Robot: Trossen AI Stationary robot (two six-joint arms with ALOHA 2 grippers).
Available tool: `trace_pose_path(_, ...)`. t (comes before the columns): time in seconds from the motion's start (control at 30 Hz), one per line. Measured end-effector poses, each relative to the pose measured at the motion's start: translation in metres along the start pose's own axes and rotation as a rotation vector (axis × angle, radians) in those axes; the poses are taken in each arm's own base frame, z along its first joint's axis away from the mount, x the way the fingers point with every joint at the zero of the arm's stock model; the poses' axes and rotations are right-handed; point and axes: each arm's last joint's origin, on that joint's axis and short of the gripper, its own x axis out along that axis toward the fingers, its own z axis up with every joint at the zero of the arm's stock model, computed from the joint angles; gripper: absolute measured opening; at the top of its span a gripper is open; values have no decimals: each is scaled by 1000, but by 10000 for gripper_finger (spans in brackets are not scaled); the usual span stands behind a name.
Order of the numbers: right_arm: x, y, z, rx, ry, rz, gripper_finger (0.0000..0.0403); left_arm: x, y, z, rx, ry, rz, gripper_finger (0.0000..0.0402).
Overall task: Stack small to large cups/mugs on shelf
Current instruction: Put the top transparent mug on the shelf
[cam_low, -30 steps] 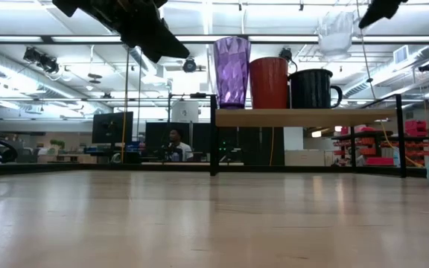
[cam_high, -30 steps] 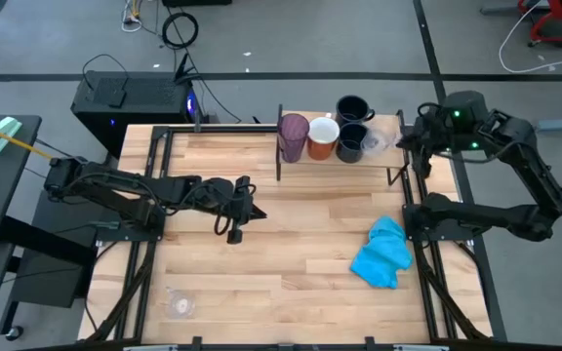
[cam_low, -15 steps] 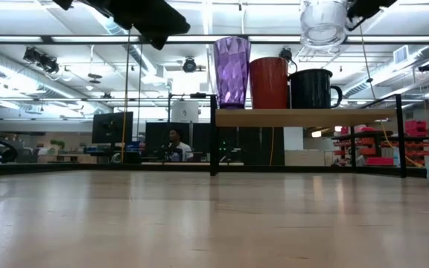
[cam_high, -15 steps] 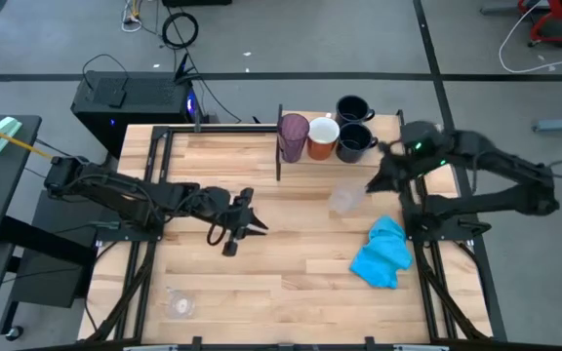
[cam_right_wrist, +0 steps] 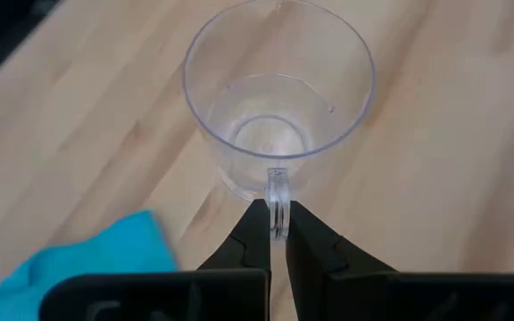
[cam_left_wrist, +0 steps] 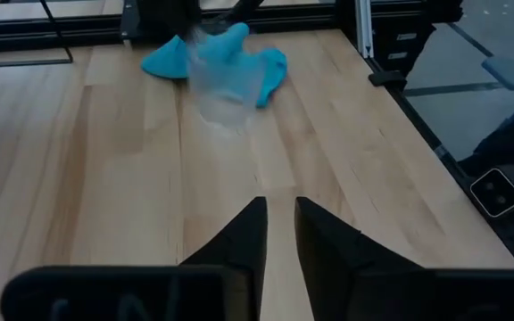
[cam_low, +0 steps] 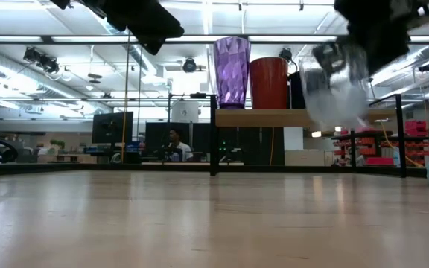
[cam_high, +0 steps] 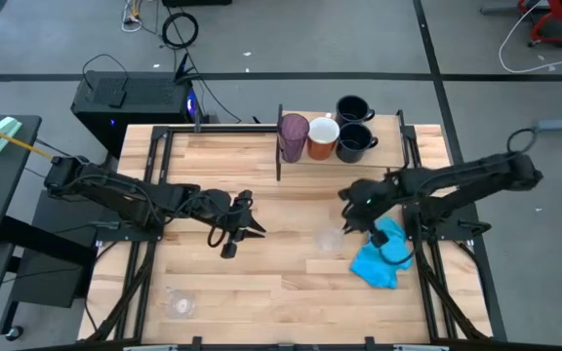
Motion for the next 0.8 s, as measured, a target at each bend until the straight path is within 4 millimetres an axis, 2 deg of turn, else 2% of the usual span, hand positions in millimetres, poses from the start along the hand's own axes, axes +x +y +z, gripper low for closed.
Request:
trace_pose_path(0.17,36,6,0,-31,115,76,20,0,0,0,2,-1,1,68)
trace_pose_path(0.33,55,8,0,-95,183,79,21,0,0,0,9,-1,3,70)
trace_pose_path(0.57,60,6,-1,-111,224,26,36,0,0,0,10,-1,3,61)
trace_pose_path(0.8,58,5,-5,-78,278,-50,107,0,0,0,10,2,3,63)
